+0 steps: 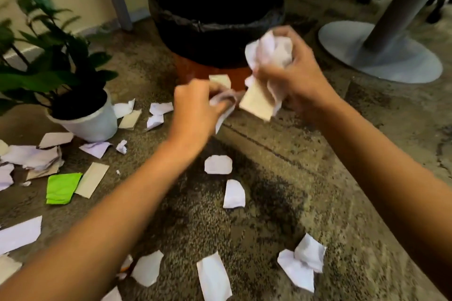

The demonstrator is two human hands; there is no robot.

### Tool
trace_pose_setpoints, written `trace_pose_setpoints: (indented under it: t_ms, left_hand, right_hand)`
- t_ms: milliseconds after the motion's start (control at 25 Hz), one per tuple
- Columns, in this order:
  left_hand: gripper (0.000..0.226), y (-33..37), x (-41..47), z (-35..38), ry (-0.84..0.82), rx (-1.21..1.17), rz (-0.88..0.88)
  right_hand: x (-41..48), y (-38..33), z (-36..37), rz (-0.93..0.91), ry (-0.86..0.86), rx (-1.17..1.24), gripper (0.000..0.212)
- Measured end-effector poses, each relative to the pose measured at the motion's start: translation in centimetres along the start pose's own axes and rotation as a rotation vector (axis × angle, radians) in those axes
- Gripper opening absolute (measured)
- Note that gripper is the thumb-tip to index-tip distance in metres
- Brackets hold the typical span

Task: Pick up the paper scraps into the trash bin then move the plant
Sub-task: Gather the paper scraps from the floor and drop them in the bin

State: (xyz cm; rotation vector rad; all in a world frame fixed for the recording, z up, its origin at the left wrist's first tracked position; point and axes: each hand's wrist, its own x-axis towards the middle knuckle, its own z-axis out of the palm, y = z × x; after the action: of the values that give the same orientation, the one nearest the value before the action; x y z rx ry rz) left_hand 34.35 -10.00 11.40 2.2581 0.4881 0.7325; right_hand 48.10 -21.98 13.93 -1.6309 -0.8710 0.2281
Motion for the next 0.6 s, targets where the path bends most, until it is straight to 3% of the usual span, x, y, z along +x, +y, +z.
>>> trace_pose_setpoints:
  t_ms: [160, 320, 440, 600]
  left_hand:
    - [0.019, 2.9, 7.0, -2.2, 0.234, -0.188, -0.022]
    - [0.017, 3.6, 14.2, -2.5, 0.301, -0.428, -0.323]
    - [0.024, 3.1, 17.8, -2.3, 0.297, -0.493, -0.514]
    - [0.037, 1.8, 20.1, -1.7, 0.068, -0.292, -0.372]
  right_hand:
    - [7.6, -3.4, -0.1, -0.182, 0.377, 0.045, 0.042]
    - [14.7, -4.4, 1.3, 0.063, 0.626, 0.099, 0.041]
    - [17.5, -3.6, 2.9, 0.253, 0.588, 0.117, 0.045]
    - [18.9, -2.2, 4.1, 0.350, 0.431, -0.070, 0.054]
